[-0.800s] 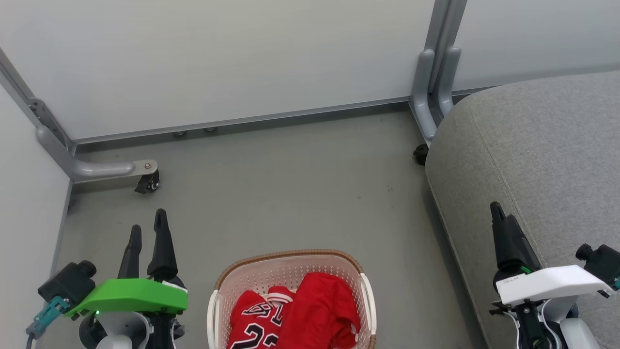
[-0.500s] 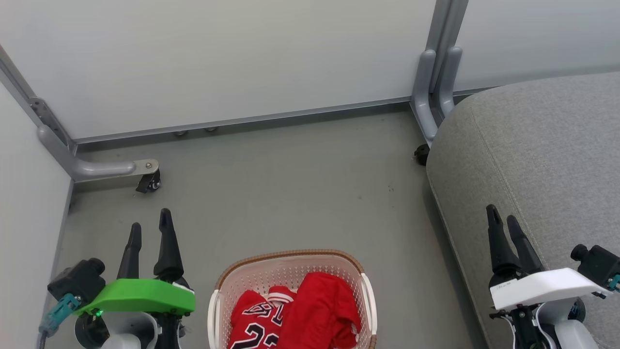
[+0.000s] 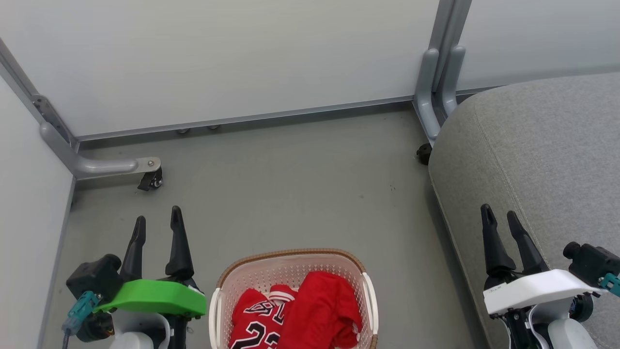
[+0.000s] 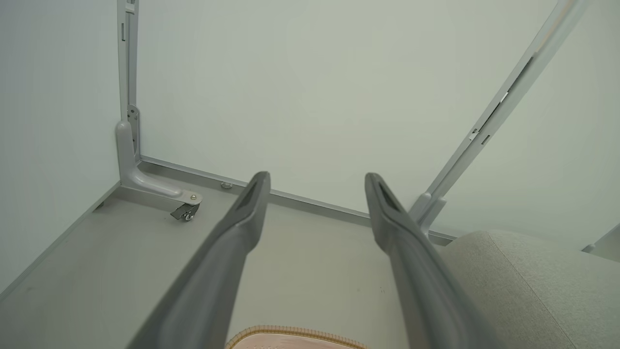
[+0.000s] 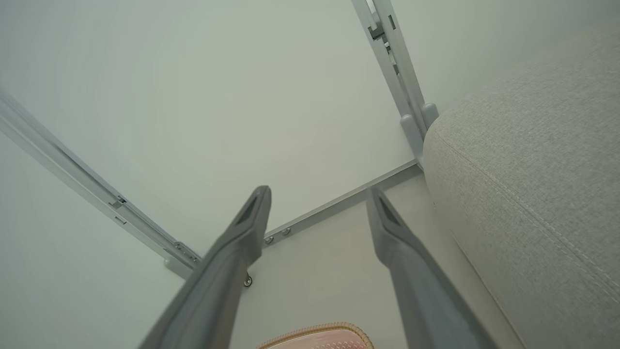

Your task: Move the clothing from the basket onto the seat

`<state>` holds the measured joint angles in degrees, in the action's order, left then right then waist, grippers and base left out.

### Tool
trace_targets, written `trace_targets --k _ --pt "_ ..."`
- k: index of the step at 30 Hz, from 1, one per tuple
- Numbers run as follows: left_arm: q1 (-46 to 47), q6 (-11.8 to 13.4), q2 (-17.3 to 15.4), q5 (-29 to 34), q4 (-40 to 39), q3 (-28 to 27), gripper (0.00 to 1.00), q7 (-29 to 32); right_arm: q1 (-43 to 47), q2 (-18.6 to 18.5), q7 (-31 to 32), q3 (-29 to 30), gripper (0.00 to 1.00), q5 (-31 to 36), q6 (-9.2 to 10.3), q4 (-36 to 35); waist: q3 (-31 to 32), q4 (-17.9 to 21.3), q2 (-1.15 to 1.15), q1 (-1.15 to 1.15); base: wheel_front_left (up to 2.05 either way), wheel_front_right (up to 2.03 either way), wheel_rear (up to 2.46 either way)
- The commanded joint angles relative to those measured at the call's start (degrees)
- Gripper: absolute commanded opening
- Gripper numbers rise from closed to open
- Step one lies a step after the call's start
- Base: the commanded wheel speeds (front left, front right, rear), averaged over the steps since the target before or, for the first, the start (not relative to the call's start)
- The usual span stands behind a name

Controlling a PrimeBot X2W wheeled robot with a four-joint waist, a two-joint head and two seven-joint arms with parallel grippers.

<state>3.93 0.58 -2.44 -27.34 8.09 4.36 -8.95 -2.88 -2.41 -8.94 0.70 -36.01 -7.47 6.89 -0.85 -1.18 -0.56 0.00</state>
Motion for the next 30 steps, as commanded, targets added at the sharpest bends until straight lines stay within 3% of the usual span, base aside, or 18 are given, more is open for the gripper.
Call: trace_targets --k 1,30 --pt "1.03 0.3 -0.45 1.96 -0.72 0.27 1.0 -0.57 0.34 -0.43 -0.57 -0.04 1.0 1.68 -0.03 -0.83 -0.01 -0.08 0.34 0.0 0.0 0.0 0.0" --pt "1.29 0.94 -0.55 16.8 0.04 2.71 1.0 -4.23 0.61 -0.55 -4.3 -0.21 1.0 18.4 -0.03 -0.81 -0.42 -1.0 0.47 0.0 0.0 0.0 0.0"
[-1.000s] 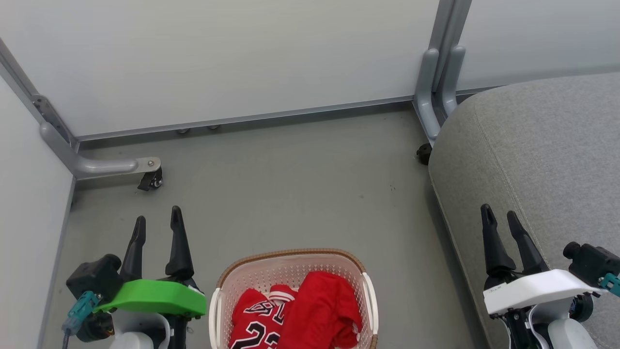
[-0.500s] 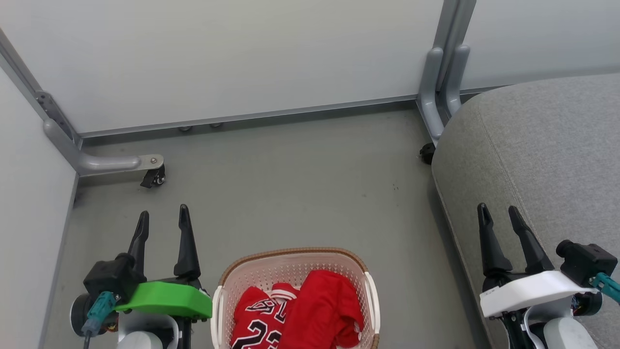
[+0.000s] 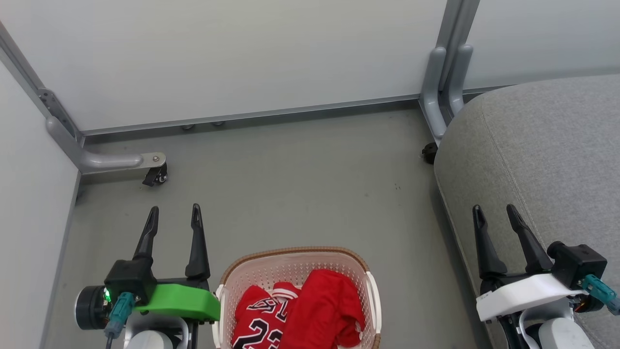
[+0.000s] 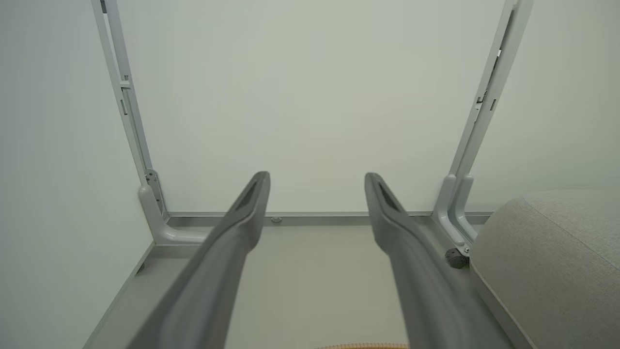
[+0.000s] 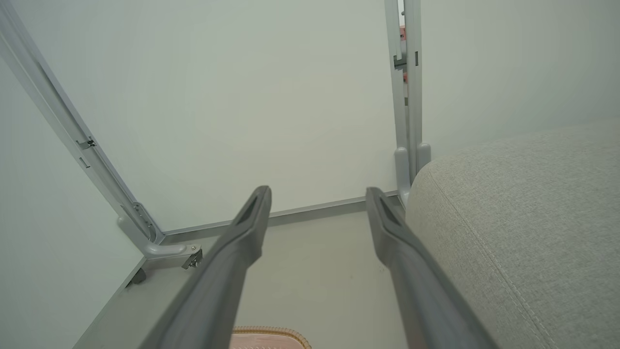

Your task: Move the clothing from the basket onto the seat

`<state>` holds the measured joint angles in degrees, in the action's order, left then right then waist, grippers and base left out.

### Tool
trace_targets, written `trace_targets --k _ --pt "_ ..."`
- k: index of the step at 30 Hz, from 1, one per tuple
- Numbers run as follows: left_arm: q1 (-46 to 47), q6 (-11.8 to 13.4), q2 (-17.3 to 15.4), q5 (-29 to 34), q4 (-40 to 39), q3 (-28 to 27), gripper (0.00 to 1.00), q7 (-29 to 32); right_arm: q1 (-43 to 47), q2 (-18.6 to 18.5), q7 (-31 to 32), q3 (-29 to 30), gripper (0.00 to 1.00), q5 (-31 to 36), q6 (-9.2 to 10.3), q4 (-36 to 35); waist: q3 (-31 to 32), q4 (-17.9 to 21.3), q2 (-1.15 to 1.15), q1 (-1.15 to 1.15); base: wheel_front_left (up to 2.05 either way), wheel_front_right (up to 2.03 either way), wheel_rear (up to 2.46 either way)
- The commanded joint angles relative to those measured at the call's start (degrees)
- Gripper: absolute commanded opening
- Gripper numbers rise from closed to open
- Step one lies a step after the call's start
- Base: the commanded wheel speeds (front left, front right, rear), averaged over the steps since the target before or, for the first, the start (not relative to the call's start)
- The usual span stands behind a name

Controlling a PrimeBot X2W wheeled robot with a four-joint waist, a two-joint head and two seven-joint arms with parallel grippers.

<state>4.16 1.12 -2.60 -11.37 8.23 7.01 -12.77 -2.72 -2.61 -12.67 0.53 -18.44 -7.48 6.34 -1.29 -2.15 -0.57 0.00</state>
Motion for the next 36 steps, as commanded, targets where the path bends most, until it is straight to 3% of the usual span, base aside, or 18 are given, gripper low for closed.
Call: trace_targets --k 1,20,36 --pt "1.1 0.42 -0.4 1.1 -0.1 0.13 1.0 -0.51 0.47 -0.36 -0.68 -0.06 1.0 1.28 -0.02 -0.26 0.04 -0.07 0.48 0.0 0.0 0.0 0.0" --pt "0.97 0.79 -0.45 8.57 -0.34 1.2 1.0 -2.55 0.88 -0.43 -2.55 0.42 1.0 10.21 -0.01 -0.36 -0.16 -0.56 0.56 0.0 0.0 0.0 0.0" --pt "1.1 0.38 -0.45 8.13 0.04 1.0 1.0 -2.46 0.52 -0.41 -2.61 0.46 1.0 10.16 -0.01 0.42 -0.41 -0.48 0.57 0.0 0.0 0.0 0.0"
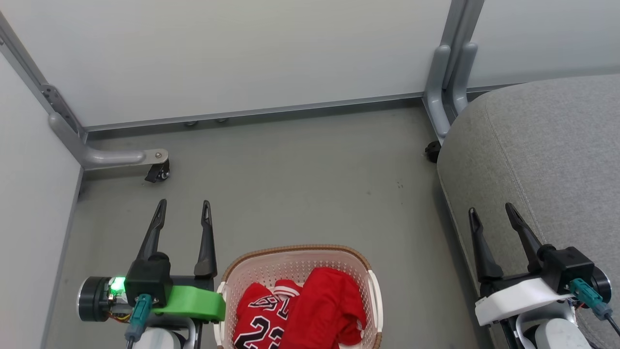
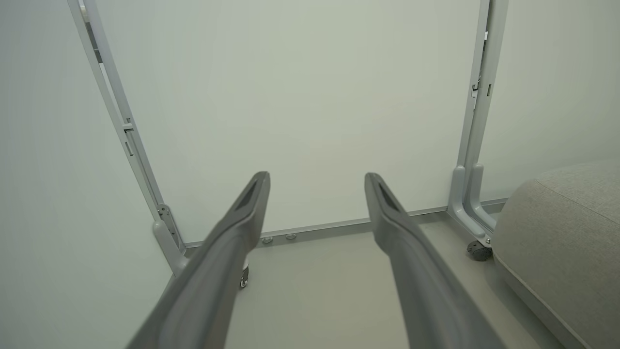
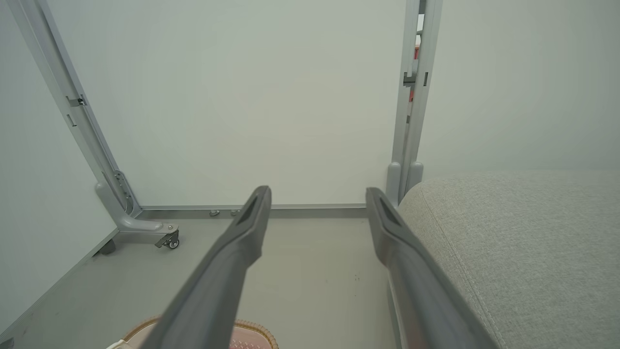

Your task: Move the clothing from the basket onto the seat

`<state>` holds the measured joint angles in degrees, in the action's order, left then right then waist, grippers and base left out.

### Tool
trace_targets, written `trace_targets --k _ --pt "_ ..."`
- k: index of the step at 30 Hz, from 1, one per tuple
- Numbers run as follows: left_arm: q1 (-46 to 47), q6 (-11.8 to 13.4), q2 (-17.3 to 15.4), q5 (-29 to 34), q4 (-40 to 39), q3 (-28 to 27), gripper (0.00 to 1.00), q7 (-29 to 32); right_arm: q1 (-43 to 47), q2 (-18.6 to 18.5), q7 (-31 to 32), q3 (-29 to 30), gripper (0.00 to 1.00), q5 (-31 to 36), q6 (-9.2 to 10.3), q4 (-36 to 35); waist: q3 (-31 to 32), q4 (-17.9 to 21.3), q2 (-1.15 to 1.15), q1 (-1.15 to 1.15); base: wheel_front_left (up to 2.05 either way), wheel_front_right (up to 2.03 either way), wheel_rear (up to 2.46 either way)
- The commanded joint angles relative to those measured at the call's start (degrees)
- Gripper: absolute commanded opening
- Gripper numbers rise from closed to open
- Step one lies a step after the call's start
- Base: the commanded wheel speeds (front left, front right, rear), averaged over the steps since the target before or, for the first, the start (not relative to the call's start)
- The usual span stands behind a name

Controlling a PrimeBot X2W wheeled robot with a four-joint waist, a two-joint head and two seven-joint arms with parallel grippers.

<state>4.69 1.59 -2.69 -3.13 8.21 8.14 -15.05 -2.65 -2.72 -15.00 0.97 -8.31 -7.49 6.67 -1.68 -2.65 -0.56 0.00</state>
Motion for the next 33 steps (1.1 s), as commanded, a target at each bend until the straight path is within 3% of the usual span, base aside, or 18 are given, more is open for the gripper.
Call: trace_targets --k 1,12,33 --pt "0.58 -0.11 -0.36 -0.13 0.08 -0.1 1.0 -0.19 0.42 -0.3 -0.28 -0.02 1.0 0.02 0.0 0.12 -0.08 0.06 0.56 0.0 0.0 0.0 0.0" --pt "2.42 -0.98 -0.35 -0.46 0.79 0.36 1.0 -0.14 -1.67 -0.3 -0.28 -0.97 1.0 0.1 0.0 -0.33 -2.34 2.63 0.56 0.0 0.0 0.0 0.0" --pt "13.59 -5.33 -1.65 2.69 10.83 3.31 1.0 -0.13 -8.69 -0.22 -0.28 -3.61 1.0 -1.84 0.01 -4.14 -17.49 16.3 0.56 0.0 0.0 0.0 0.0"
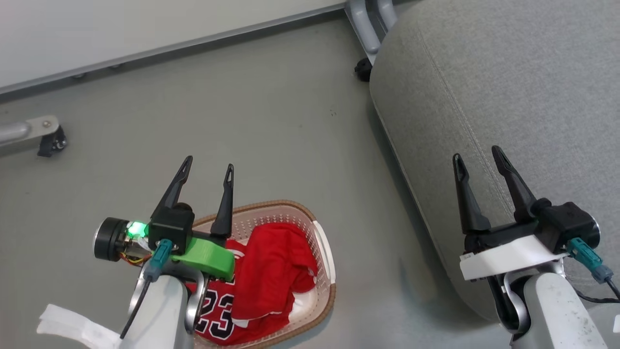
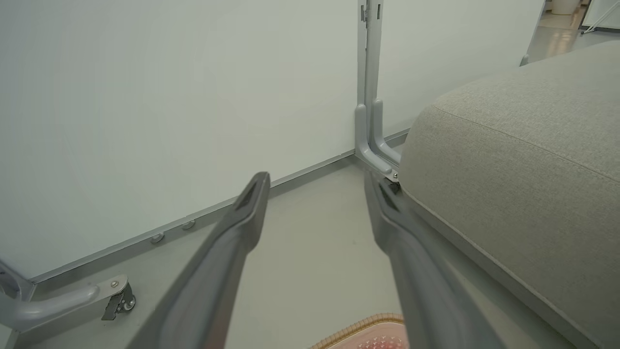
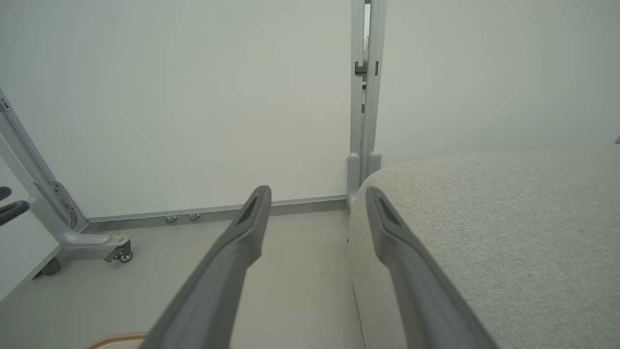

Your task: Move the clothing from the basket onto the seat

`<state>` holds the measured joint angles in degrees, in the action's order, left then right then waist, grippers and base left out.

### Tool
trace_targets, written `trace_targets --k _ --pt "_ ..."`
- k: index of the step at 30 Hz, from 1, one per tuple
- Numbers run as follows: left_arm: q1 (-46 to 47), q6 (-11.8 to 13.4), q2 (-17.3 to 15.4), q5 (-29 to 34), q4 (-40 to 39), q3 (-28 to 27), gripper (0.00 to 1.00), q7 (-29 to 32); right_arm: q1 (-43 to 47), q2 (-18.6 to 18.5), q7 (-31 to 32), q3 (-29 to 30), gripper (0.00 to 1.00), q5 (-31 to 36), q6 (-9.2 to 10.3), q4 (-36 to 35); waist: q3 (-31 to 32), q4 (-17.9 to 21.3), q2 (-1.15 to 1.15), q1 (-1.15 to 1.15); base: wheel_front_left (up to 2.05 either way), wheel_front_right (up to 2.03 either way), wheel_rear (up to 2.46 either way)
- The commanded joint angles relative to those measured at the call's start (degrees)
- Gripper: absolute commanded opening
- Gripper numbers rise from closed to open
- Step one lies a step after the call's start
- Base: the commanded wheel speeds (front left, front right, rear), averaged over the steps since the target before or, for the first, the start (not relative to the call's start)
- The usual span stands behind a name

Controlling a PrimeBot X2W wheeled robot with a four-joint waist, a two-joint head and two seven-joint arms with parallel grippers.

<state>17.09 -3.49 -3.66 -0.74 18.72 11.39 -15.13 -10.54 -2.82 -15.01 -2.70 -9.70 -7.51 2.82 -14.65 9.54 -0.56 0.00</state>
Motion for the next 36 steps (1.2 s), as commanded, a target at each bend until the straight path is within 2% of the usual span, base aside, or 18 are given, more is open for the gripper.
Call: trace_targets --k 1,10,23,36 --pt "1.7 -0.36 -0.82 0.31 1.0 0.05 1.0 -0.05 -1.13 -0.13 -0.26 -0.19 1.0 -0.66 0.04 -0.57 -5.34 4.62 0.56 0.0 0.0 0.0 0.0" --pt "7.9 -1.45 -2.57 1.12 8.9 1.39 1.0 -0.05 -3.73 -0.13 -0.26 -0.11 1.0 -1.45 0.04 -3.02 -12.52 7.26 0.56 0.0 0.0 0.0 0.0" --pt "16.46 -2.5 -4.83 2.53 25.93 4.89 1.0 -0.05 -7.63 -0.12 -0.26 -0.58 1.0 -1.97 0.04 -6.5 -22.39 8.43 0.56 0.0 0.0 0.0 0.0" --pt "25.23 -3.17 -6.08 2.85 39.71 7.84 1.0 -0.05 -10.14 -0.12 -0.26 -0.91 1.0 -3.05 0.04 -9.18 -31.16 9.59 0.56 0.0 0.0 0.0 0.0"
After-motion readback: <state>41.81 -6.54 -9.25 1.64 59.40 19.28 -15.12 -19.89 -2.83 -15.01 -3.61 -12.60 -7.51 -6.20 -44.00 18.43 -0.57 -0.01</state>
